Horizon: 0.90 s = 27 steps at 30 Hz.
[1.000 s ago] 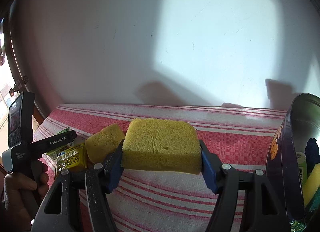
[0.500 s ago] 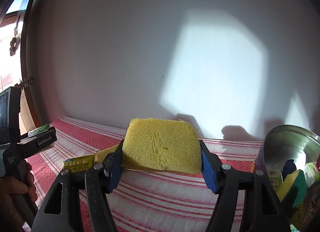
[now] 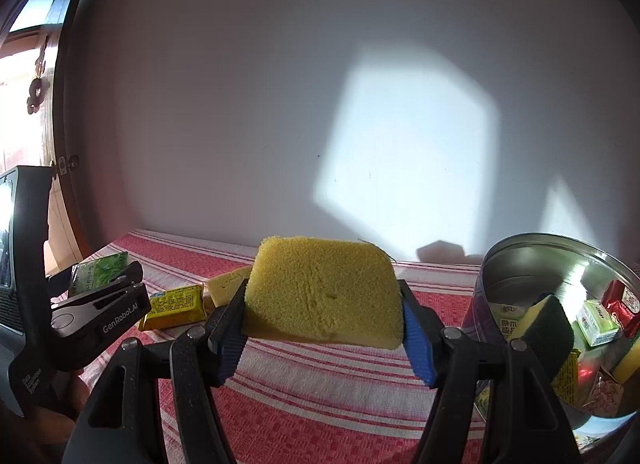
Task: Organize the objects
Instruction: 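Lift the tissue pack and yellow sponge and carry them toward the tin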
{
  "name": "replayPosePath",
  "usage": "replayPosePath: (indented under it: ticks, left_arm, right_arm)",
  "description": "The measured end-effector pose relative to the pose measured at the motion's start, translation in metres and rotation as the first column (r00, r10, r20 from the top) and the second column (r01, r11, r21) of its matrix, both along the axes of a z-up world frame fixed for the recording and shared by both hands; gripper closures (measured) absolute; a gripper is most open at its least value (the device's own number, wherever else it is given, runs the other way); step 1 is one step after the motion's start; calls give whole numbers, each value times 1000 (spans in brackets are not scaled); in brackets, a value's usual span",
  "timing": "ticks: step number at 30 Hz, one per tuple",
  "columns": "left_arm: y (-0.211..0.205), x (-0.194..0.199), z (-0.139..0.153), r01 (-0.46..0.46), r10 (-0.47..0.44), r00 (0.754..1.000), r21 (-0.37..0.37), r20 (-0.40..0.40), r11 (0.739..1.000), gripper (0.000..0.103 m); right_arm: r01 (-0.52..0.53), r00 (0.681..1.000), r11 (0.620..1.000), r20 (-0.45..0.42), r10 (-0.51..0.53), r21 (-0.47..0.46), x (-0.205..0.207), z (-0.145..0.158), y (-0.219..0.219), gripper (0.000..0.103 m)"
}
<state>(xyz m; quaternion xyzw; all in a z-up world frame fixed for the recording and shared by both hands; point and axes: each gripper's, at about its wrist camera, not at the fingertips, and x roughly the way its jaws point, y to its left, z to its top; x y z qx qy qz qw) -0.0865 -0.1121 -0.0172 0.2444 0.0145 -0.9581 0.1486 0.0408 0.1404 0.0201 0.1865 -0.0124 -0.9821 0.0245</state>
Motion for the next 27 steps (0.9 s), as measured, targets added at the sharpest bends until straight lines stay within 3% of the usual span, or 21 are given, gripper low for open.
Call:
replayPosePath:
  ticks: [27]
  left_arm:
    - [51, 56, 2, 98, -98, 995, -9, -21, 995, 26]
  right_arm:
    - [38, 999, 999, 10, -38, 10, 53, 10, 48, 34]
